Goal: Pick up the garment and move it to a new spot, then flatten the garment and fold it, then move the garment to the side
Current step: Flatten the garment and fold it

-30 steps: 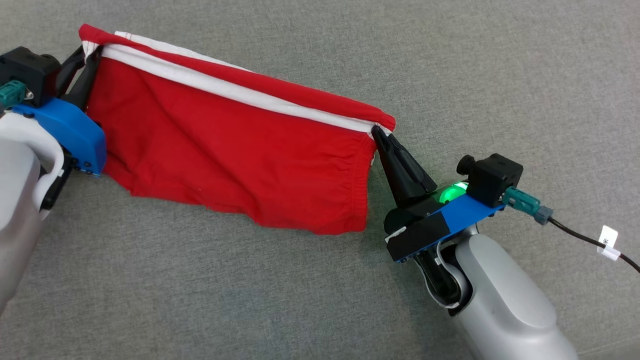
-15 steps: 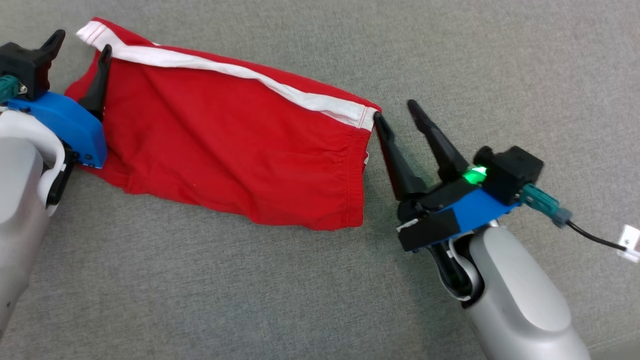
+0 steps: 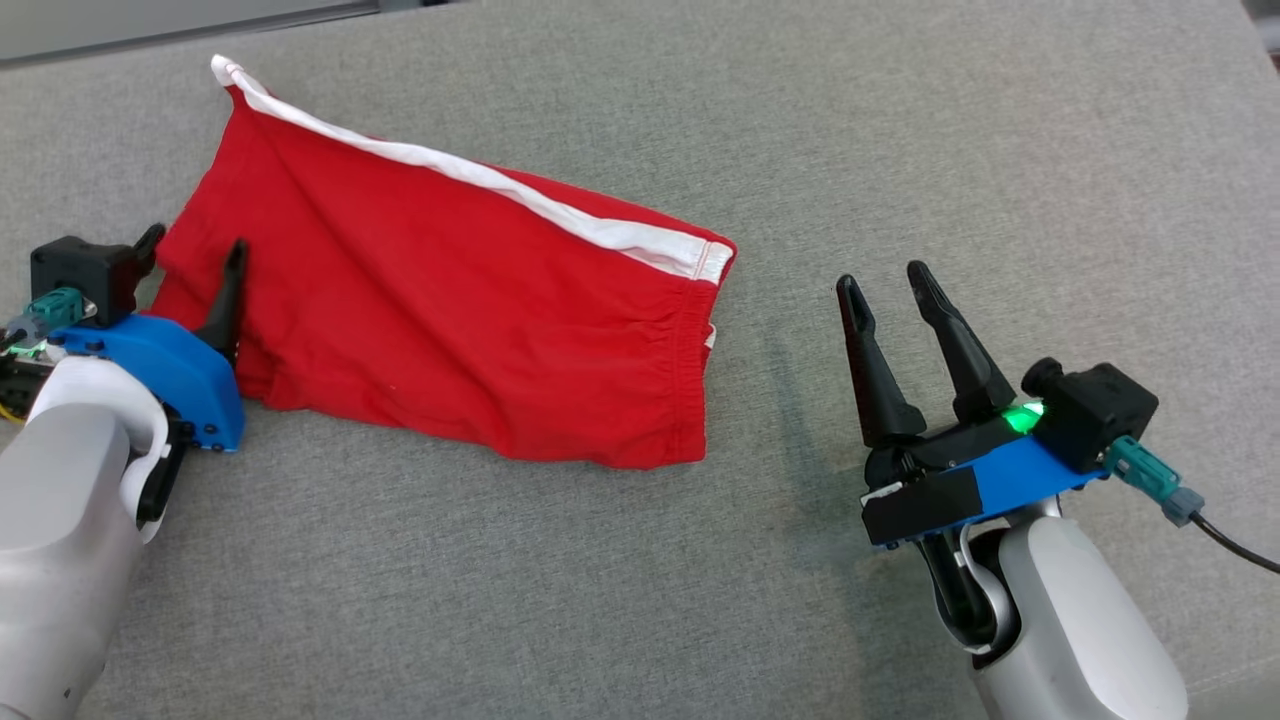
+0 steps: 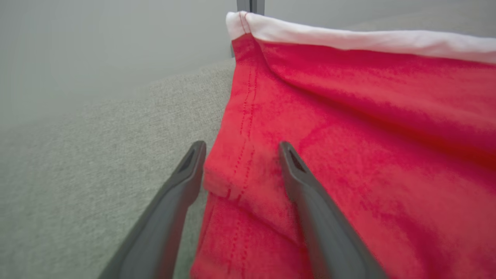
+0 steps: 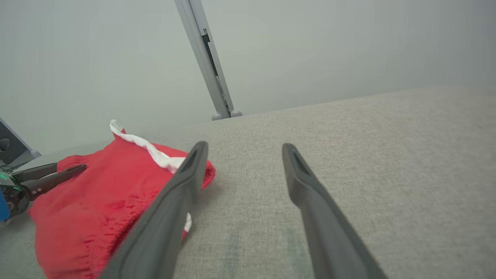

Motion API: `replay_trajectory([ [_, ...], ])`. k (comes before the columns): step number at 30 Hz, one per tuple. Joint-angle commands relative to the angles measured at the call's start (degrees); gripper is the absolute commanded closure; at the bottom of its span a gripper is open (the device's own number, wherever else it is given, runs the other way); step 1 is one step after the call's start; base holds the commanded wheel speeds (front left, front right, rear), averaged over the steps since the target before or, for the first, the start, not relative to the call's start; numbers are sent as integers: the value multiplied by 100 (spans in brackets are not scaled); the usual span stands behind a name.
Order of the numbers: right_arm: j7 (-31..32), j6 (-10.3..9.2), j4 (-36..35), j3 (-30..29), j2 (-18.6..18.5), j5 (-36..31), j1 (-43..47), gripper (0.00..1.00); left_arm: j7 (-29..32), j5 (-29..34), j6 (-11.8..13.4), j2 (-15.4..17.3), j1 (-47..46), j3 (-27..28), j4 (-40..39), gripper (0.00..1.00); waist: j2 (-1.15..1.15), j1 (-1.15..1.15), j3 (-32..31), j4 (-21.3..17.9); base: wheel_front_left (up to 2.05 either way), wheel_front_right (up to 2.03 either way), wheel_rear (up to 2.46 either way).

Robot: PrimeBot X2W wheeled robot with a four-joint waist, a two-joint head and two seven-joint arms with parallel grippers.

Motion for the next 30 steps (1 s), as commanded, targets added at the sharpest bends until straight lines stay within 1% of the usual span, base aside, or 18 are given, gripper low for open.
replay_trajectory([
  [1,-21,3,4,-23,-15,-24,66,0,51,-39,84,-36,43,11,95,0,1,1,-33,-36,0,0,0],
  [5,-21,3,46,-24,-15,-51,142,0,37,58,110,-103,20,-85,218,0,1,1,-95,-77,0,0,0],
  [6,-21,3,59,-28,-16,-55,145,0,37,50,104,-135,46,-108,243,24,1,1,-120,-83,0,0,0],
  [7,-21,3,69,-35,-16,-56,156,0,45,50,92,-158,78,-135,269,74,1,1,-140,-85,0,0,0],
  [8,-21,3,84,-40,-16,-54,167,0,68,38,77,-176,103,-154,302,100,1,1,-167,-88,0,0,0],
  [13,-21,3,146,-91,-18,-93,237,0,32,60,56,-267,189,-209,357,100,1,1,-336,-69,0,0,0],
  [18,-21,3,258,-204,-15,-117,344,0,-10,-15,138,-388,443,-145,361,100,1,1,-587,14,0,0,0],
  [25,-21,3,394,-258,-17,-159,535,0,-34,-220,181,-573,829,-10,469,100,1,1,-968,95,0,0,0],
  [30,-21,3,447,-283,-16,-202,625,0,-43,-204,167,-644,980,-2,427,100,1,1,-1118,155,0,0,0],
])
